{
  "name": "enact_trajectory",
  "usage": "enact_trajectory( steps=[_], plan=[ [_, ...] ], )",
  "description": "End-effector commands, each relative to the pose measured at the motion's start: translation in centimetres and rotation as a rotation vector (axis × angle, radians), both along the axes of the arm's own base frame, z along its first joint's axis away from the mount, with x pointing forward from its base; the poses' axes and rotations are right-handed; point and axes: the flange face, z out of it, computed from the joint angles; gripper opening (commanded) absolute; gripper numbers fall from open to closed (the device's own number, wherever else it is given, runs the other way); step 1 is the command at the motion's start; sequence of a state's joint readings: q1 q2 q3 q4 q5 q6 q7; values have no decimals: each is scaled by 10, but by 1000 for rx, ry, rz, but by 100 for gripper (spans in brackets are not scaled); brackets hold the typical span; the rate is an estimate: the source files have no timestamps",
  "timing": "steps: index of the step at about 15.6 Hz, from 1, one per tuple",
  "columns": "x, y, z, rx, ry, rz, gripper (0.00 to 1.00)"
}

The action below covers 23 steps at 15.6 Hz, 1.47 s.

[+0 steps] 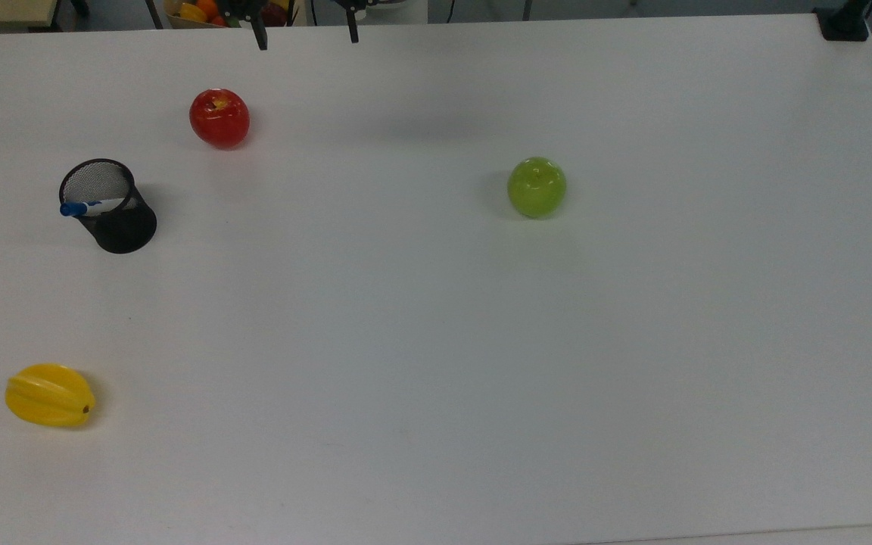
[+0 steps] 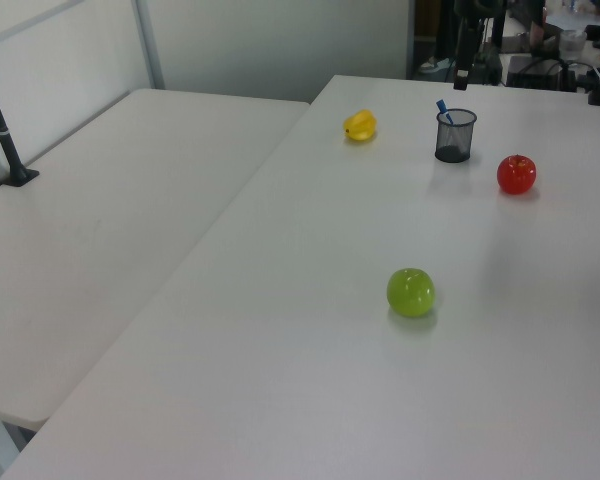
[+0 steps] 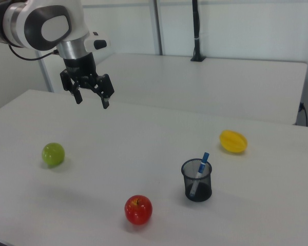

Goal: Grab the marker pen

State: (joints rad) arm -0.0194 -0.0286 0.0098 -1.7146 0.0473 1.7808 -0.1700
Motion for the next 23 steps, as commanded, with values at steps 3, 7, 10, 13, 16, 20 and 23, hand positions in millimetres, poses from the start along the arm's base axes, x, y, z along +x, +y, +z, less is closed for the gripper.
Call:
enact_trajectory(
  steps=[3, 7, 10, 13, 16, 20, 23],
  plan=[
    [-7, -1, 4, -15, 9, 11, 100],
    [-7, -1, 4, -15, 7, 11, 100],
    [-8, -2, 5, -15, 6, 9, 100],
    [-7, -5, 6, -15, 1, 3, 100],
    [-9, -5, 8, -16, 3, -6, 100],
    [-7, -19, 10, -15, -8, -31, 100],
    [-5, -40, 18, -14, -48, -69, 100]
  ],
)
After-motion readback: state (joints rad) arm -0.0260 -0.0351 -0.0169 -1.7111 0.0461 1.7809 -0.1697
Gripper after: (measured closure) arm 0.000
